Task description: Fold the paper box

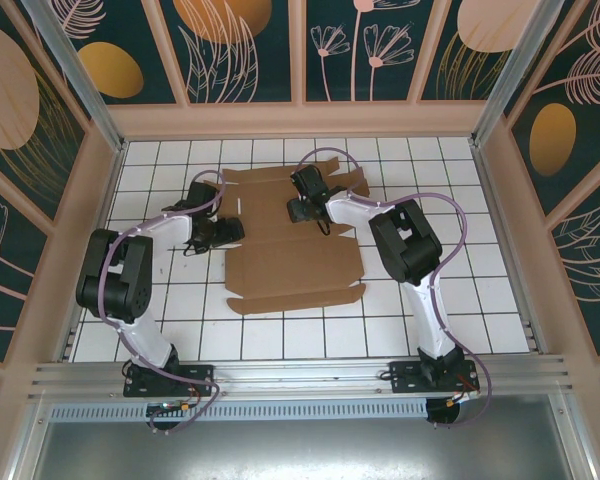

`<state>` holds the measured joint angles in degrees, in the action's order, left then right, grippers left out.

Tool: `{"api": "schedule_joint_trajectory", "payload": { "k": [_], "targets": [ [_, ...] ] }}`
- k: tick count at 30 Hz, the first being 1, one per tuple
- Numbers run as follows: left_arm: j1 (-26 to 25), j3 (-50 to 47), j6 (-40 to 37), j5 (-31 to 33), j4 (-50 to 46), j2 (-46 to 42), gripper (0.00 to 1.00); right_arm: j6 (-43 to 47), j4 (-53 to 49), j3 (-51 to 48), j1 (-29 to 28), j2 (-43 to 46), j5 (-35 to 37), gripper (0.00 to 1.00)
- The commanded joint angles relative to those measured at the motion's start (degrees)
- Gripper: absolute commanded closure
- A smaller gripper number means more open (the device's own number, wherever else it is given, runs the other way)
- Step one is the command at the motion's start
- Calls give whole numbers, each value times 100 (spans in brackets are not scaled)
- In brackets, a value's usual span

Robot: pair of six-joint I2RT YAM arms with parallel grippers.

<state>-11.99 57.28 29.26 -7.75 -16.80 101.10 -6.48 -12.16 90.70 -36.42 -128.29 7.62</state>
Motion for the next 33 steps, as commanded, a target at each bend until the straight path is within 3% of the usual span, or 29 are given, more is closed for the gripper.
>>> {"api": "schedule_joint_trajectory", "payload": {
  "k": [1, 8, 19, 24, 28, 33],
  "targets": [
    [43, 151, 106, -249, 309, 331, 14, -75, -1069, -467, 9, -706, -199, 41],
    [32, 220, 229, -1143, 814, 589, 20, -32, -1095, -430, 9, -717, -155, 41],
    [35, 142, 191, -1642, 1162, 248, 25, -53, -1085, -406, 12, -733, -164, 41],
    [32, 117, 374, -1819, 1291, 84, 28, -56, -1104, -410, 8, -739, -137, 41],
    [13, -13, 744, -2360, 1712, -117, 28, -72, -1102, -421, 5, -733, -128, 41],
    [-259, -124, 1066, -2706, 2068, 406, 28, -73, -1129, -399, 10, -748, -86, 41]
  ]
}}
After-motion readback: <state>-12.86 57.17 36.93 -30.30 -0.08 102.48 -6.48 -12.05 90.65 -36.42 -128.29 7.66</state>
